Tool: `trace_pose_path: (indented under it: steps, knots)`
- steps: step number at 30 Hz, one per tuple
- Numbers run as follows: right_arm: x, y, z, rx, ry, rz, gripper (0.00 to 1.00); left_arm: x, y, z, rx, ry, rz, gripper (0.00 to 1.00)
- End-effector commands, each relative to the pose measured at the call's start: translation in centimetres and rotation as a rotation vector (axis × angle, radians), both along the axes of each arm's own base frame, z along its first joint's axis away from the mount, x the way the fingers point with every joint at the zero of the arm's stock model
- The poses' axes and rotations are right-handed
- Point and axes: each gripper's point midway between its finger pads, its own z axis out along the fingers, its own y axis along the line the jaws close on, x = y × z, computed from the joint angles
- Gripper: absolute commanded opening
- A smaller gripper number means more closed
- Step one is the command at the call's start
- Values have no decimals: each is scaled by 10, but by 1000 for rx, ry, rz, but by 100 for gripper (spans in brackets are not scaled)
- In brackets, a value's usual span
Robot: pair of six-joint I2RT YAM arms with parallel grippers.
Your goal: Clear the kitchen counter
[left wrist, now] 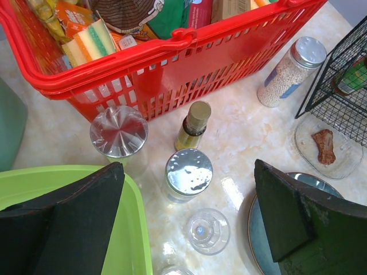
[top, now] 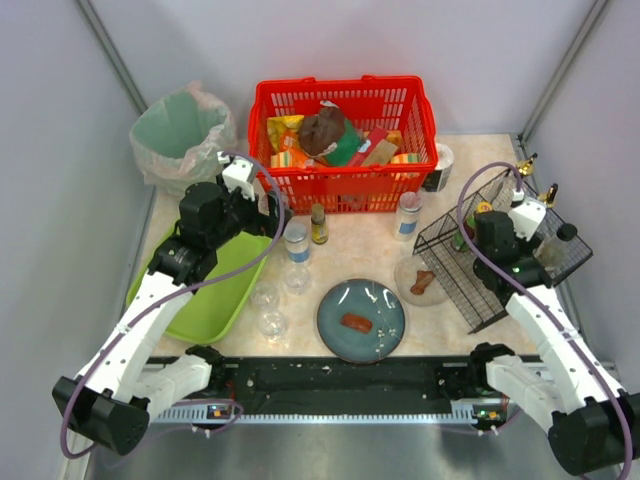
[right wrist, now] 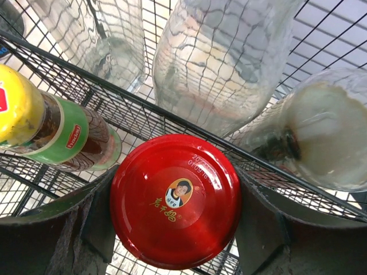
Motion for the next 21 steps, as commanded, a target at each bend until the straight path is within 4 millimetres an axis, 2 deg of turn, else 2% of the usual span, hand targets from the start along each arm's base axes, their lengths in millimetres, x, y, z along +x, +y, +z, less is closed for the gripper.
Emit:
trace_pose_path:
  steps: [1, 13, 21]
  knots:
    - [24, -1, 37, 45, -223, -43, 0, 4, -2, 26, -29, -65, -2, 99]
    - [34, -4, 9, 82, -217, -63, 0, 5, -2, 24, -20, -63, 2, 98]
    - [36, -5, -5, 79, -201, -80, 14, 6, -2, 24, -19, -62, 2, 98]
